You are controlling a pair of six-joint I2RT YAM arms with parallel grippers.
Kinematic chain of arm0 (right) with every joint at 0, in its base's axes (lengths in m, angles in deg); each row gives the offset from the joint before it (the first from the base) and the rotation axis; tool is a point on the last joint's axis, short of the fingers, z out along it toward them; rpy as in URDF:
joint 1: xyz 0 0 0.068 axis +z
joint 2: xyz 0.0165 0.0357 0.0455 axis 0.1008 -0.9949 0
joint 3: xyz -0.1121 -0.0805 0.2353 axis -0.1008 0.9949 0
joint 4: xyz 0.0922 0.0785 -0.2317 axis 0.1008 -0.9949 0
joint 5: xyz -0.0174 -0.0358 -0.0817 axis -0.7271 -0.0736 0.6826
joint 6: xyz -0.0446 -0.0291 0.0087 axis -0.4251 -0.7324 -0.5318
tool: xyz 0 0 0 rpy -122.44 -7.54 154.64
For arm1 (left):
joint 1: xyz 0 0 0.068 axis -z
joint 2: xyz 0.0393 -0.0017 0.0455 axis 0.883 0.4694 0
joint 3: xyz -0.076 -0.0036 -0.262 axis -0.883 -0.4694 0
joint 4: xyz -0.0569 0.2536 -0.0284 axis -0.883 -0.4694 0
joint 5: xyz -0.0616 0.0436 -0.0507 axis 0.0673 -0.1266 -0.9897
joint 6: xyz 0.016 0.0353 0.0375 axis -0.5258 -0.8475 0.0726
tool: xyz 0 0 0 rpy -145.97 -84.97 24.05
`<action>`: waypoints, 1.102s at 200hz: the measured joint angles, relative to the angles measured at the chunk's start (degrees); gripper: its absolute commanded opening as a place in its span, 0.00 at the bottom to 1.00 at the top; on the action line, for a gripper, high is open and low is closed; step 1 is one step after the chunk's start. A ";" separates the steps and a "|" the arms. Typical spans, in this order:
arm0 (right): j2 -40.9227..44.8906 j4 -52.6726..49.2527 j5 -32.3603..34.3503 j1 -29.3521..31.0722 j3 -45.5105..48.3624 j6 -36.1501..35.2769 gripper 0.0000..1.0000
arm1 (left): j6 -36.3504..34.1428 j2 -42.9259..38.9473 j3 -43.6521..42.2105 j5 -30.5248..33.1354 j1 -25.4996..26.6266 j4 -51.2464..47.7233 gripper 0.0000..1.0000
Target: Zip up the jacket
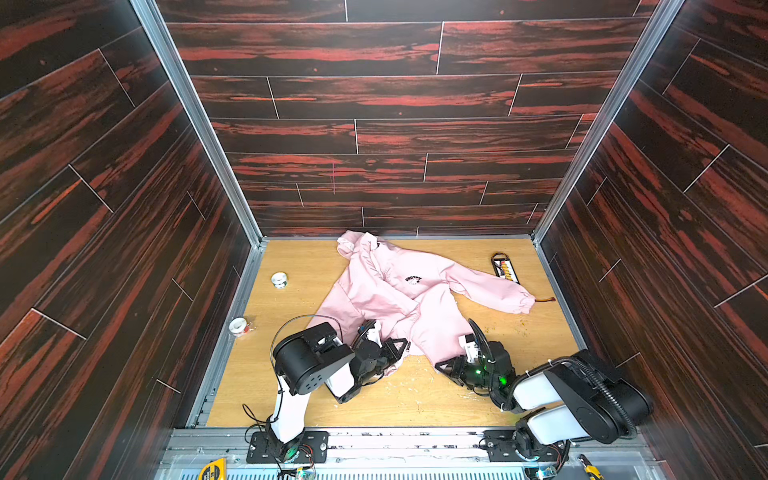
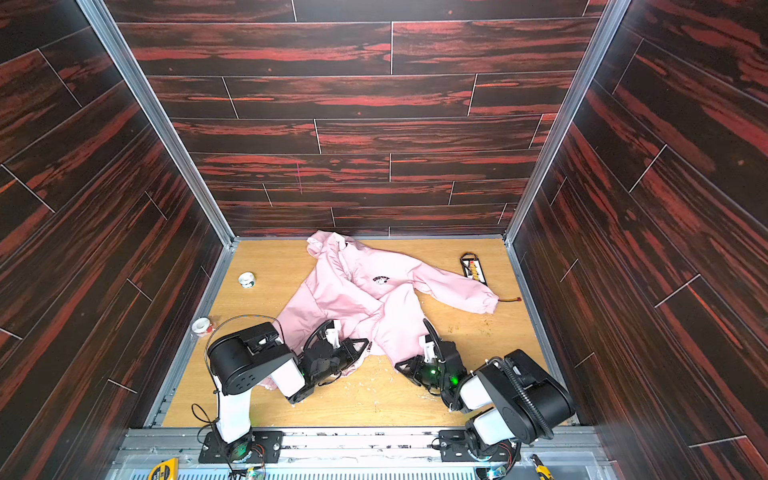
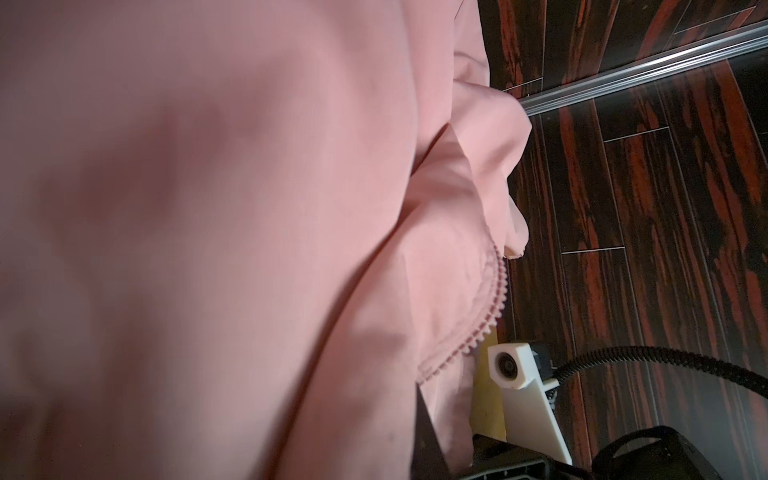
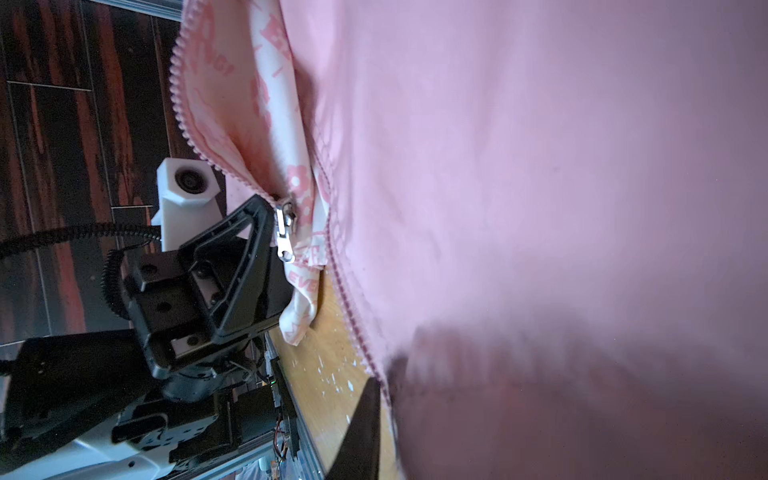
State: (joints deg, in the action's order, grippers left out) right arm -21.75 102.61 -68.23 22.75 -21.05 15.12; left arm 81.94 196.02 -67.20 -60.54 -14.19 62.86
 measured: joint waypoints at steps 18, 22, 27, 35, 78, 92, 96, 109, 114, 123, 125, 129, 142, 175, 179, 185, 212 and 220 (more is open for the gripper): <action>0.07 -0.17 0.00 -0.04 0.00 0.00 0.16 | 0.00 0.00 0.00 0.00 0.00 -0.09 0.00; 0.11 -0.31 0.02 -0.04 0.00 0.00 0.16 | 0.00 0.00 0.00 0.00 0.00 -0.11 0.00; 0.15 -0.39 0.02 -0.04 0.00 -0.02 0.15 | 0.00 0.00 0.00 0.00 0.00 -0.15 0.00; 0.28 -0.61 0.04 -0.04 0.00 -0.02 0.14 | 0.00 0.00 0.00 0.00 0.00 -0.22 0.00; 1.29 -2.75 0.13 -0.09 -0.09 -0.26 0.07 | 0.00 -0.13 0.00 0.04 0.04 -0.50 0.00; 1.62 -3.58 0.11 -0.11 -0.33 -0.37 0.11 | -0.02 -0.48 0.00 0.09 0.11 -0.72 0.00; 1.68 -3.82 0.07 -0.13 -0.44 -0.46 0.13 | -0.02 -0.59 0.00 0.09 0.11 -0.83 0.00; 2.05 -4.46 -0.04 -0.20 -0.83 -0.63 0.16 | -0.09 -0.79 -0.04 0.09 0.11 -0.85 0.00; 2.27 -4.92 0.02 -0.20 -1.03 -0.55 0.16 | -0.15 -0.85 -0.04 0.11 0.11 -0.90 0.00; 2.51 -5.55 0.09 -0.24 -1.33 -0.63 0.17 | -0.20 -0.90 -0.04 0.11 0.11 -0.96 0.00; 2.56 -5.70 0.07 -0.24 -1.40 -0.63 0.16 | -0.20 -0.92 -0.04 0.11 0.11 -0.98 0.00; 2.60 -5.95 0.07 -0.26 -1.51 -0.63 0.17 | -0.20 -0.96 -0.04 0.11 0.11 -1.03 0.00; 2.69 -6.54 0.09 -0.28 -1.79 -0.66 0.17 | -0.20 -1.01 -0.04 0.11 0.13 -1.03 0.00; 2.69 -6.75 0.07 -0.74 -1.88 -0.63 0.17 | -0.20 -1.03 -0.04 0.11 0.15 -1.05 0.00; 2.69 -6.75 0.07 -0.87 -1.88 -0.63 0.18 | -0.20 -1.03 -0.04 0.11 0.15 -1.05 0.00; 2.69 -6.75 0.04 -1.01 -1.88 -0.61 0.19 | -0.20 -1.03 -0.02 0.11 0.15 -1.05 0.00; 2.84 -6.62 0.02 -1.53 -1.88 -0.59 0.20 | -0.20 -1.03 -0.02 0.11 0.17 -1.05 0.00; 2.84 -6.62 0.02 -1.66 -1.88 -0.59 0.20 | -0.20 -1.03 -0.04 0.13 0.20 -1.05 0.00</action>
State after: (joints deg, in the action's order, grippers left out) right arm -18.91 95.99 -68.21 21.09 -22.93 14.53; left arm 81.75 194.99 -67.24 -60.41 -14.00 61.81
